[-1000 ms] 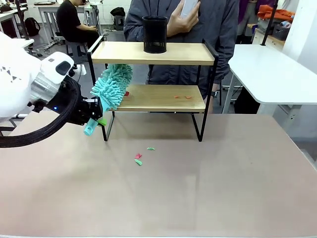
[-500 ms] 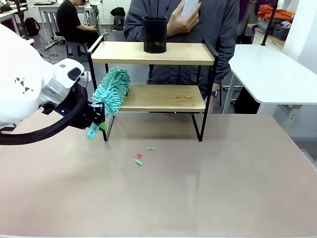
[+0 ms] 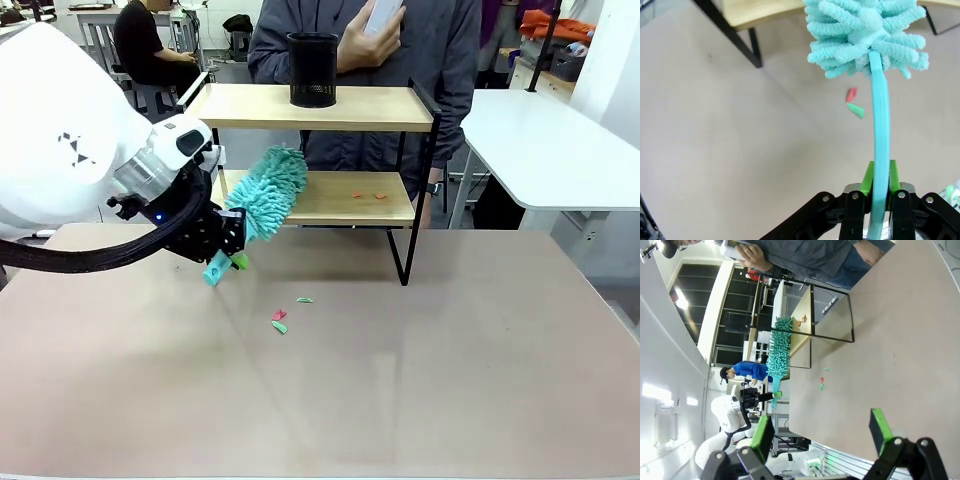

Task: Clean the shelf.
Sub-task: Clean the remaining tier of the Shelf with the Duster once objects are removed.

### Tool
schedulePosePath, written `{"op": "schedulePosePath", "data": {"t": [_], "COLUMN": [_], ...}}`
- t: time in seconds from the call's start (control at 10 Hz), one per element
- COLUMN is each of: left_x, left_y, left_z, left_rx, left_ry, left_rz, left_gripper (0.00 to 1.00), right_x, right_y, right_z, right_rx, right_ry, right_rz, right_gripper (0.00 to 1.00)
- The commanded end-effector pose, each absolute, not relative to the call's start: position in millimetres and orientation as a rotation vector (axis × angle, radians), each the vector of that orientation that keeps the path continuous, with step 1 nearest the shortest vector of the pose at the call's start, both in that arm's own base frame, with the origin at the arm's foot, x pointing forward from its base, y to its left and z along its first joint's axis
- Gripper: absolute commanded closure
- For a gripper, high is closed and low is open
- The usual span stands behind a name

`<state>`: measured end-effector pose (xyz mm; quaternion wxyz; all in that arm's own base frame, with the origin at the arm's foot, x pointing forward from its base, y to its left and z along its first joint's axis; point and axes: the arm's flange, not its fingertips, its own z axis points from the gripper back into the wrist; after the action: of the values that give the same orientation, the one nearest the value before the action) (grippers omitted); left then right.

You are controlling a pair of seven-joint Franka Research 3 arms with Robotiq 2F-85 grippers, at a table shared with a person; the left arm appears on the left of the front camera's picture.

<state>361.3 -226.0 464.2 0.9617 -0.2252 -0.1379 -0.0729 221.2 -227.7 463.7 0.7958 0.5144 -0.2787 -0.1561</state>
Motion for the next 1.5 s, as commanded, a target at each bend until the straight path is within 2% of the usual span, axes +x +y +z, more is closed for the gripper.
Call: {"op": "schedulePosePath", "data": {"t": [0.0, 0.4, 1.1, 1.4], "left_x": [369, 369, 373, 370], "left_y": [-233, -263, -270, -264], "left_z": [467, 474, 486, 495], "left_rx": [-0.46, -0.49, -0.528, -0.603], "left_ry": [-0.227, -0.185, -0.117, -0.054], "left_rz": [-0.229, -0.356, -0.53, -0.708], "left_gripper": [0.89, 0.89, 0.89, 0.89], "right_x": [223, 223, 223, 223], "right_y": [-228, -228, -228, -228], "right_z": [464, 464, 464, 464], "right_rx": [1.115, 1.115, 1.115, 1.115], "right_ry": [-0.627, -0.627, -0.627, -0.627], "right_rz": [-0.315, -0.315, -0.315, -0.315], "right_gripper": [0.0, 0.0, 0.0, 0.0]}}
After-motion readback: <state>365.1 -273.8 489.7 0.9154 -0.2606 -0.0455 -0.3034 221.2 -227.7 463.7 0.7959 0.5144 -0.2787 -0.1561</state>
